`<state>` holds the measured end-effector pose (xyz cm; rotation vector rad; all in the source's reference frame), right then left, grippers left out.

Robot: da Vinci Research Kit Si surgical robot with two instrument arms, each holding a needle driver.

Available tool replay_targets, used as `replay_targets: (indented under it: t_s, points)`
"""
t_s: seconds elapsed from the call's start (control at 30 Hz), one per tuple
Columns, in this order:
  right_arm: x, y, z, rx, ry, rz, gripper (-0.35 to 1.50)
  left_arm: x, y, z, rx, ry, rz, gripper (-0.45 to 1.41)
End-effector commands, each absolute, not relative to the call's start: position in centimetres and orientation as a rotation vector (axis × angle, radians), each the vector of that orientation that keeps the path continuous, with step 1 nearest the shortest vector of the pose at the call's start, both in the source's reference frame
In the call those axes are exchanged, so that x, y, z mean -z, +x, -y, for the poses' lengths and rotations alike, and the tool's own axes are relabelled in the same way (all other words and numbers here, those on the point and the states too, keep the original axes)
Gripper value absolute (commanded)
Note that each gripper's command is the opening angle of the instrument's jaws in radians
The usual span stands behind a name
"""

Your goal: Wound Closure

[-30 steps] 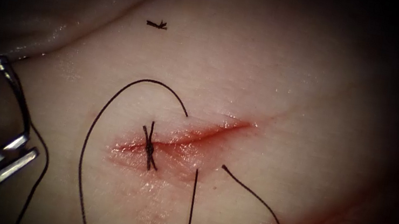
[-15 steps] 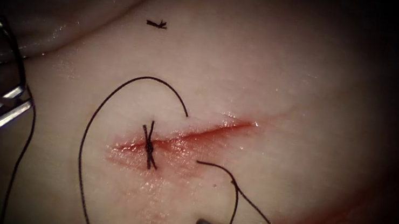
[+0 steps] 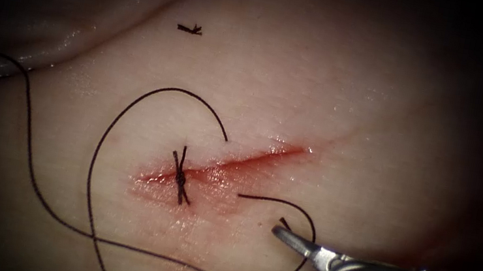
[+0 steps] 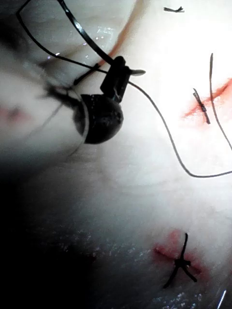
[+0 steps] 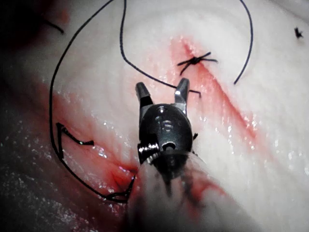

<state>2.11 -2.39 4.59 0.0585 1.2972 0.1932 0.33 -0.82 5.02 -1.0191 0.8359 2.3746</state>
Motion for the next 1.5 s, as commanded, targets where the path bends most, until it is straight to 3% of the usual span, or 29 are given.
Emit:
replay_targets:
  t_s: [0.03, 0.3, 0.67, 0.97, 1.0, 1.03, 1.07, 1.1, 1.5]
  points:
    - [-4.6, 2.09, 2.4, -0.229, 0.062, -1.308, 1.48, -5.1, 0.33, 0.9, -2.376, -1.009, -0.841, -0.45]
    - [-4.7, 1.89, 2.2, -0.276, 0.059, -1.336, 1.48, -5.0, 0.77, 0.9, -2.381, -0.937, -0.896, -0.45]
    - [-5.6, 2.48, 2.2, -0.199, 0.054, -1.246, 1.46, -5.0, 0.66, 0.8, -2.37, -0.927, -0.905, -0.45]
    - [-5.8, 2.74, 2.2, -0.199, 0.07, -1.261, 1.25, -5.0, 0.53, 0.9, -2.368, -0.942, -0.905, -0.45]
    - [-5.8, 2.77, 2.2, -0.197, 0.074, -1.265, 1.18, -5.0, 0.51, 0.8, -2.368, -0.945, -0.905, -0.45]
    - [-5.8, 2.79, 2.2, -0.186, 0.082, -1.274, 0.77, -5.0, 0.49, 0.8, -2.367, -0.948, -0.905, -0.45]
    - [-5.8, 2.77, 2.2, -0.171, 0.095, -1.287, 0.1, -5.0, 0.48, 0.9, -2.367, -0.948, -0.906, -0.45]
    - [-5.7, 2.71, 2.2, -0.144, 0.117, -1.301, -0.35, -5.1, 0.47, 0.9, -2.367, -0.95, -0.906, -0.45]
    - [-5.6, 2.37, 2.5, -0.112, 0.126, -1.303, -0.35, -5.1, 0.18, 0.9, -2.373, -0.984, -0.899, -0.45]
